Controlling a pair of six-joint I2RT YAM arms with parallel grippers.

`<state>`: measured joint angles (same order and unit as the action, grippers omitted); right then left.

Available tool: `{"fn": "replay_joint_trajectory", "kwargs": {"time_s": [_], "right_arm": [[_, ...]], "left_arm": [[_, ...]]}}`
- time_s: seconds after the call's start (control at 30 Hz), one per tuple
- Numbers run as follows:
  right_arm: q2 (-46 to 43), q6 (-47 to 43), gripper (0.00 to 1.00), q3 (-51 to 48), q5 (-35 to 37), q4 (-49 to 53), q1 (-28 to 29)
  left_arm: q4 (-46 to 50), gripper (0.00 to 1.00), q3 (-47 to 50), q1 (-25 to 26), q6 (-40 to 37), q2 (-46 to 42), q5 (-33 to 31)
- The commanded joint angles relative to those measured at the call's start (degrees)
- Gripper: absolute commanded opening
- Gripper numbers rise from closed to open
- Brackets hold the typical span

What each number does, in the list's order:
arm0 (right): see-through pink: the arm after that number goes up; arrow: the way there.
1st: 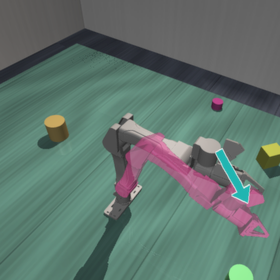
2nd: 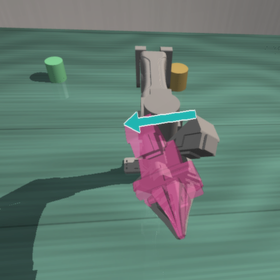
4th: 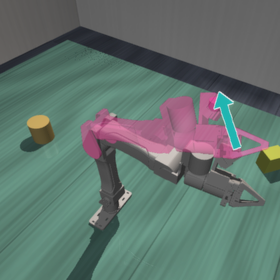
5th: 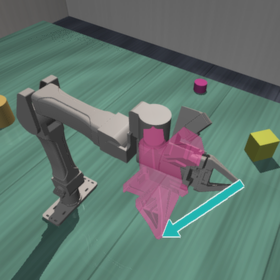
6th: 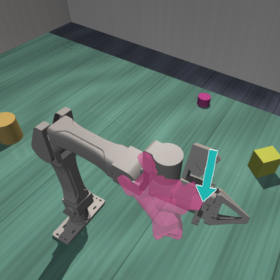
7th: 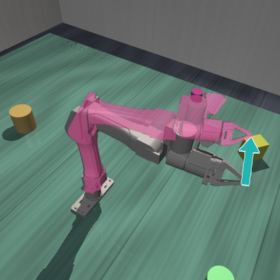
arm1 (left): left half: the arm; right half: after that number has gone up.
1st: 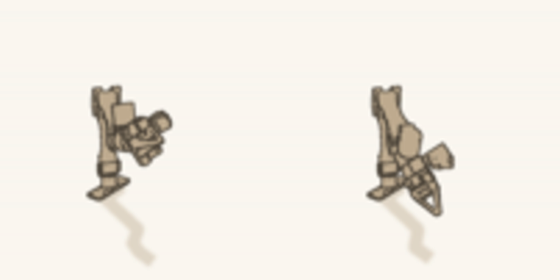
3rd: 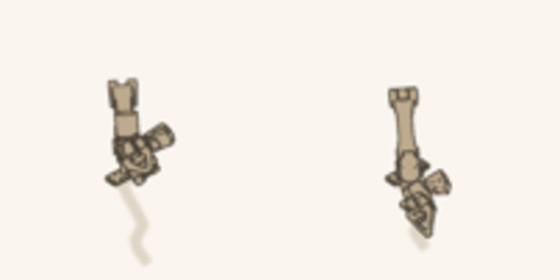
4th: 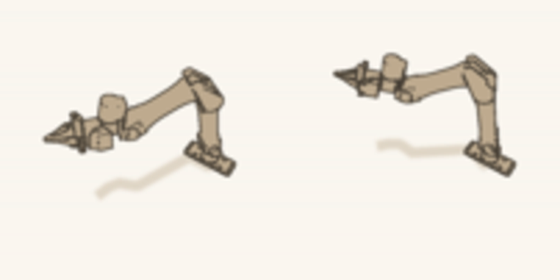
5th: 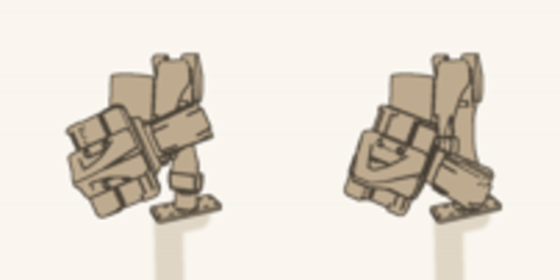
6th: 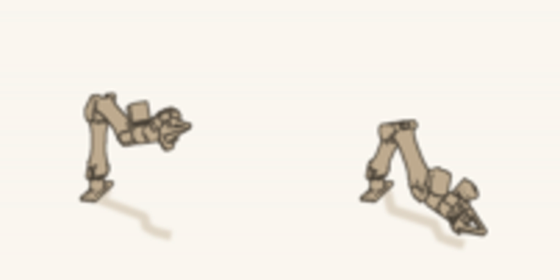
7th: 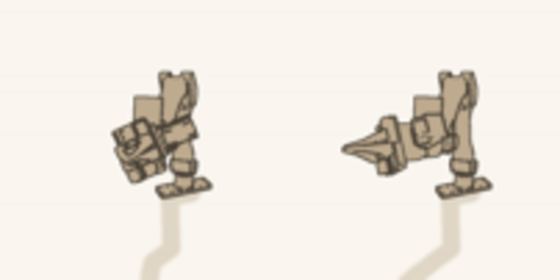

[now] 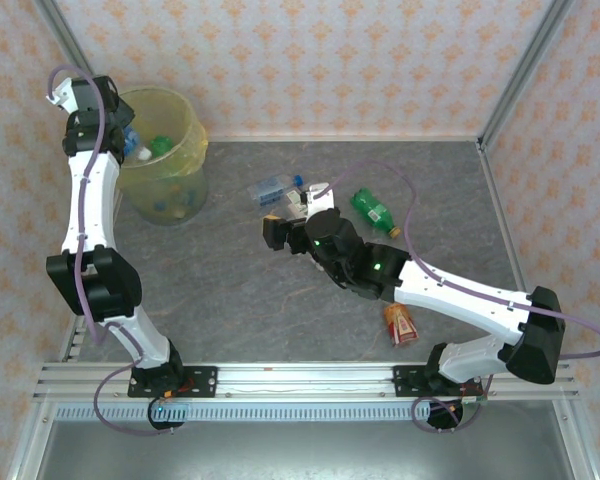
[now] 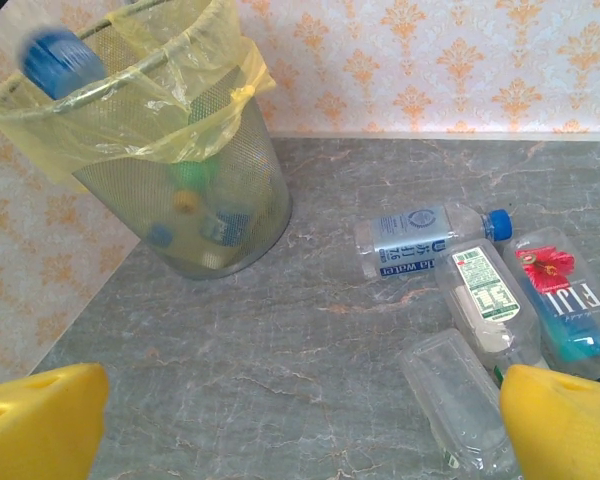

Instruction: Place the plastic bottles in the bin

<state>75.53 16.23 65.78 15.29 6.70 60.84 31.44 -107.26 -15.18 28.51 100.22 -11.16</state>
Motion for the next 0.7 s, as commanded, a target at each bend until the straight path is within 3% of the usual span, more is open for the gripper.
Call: {"fn": "replay_joint_trajectory", "kwargs": {"time_s": [0.0, 0.07, 0.37, 0.67], "right_arm": [[0.37, -0.87, 1.00, 1.64, 2.20, 0.88, 0.39], [0.56, -0.93, 1.00, 1.69, 2.20, 0.69, 0.38], [1.92, -1.13, 1.00, 2.45, 4.75, 1.03, 0.42], [1.20, 3.24, 1.00, 0.79, 7.32, 2.85, -2.07]], "left_arm": [[2.22, 0.93, -2.11, -0.65, -0.73, -1.15, 0.99], [2.24, 0.99, -1.77, -0.72, -0.41, -2.04, 1.09], [-0.19, 0.99, 4.62, 0.35, 1.80, -9.39, 7.06], [-2.29, 0.99, 12.07, 7.57, 1.92, -18.34, 8.48]]}}
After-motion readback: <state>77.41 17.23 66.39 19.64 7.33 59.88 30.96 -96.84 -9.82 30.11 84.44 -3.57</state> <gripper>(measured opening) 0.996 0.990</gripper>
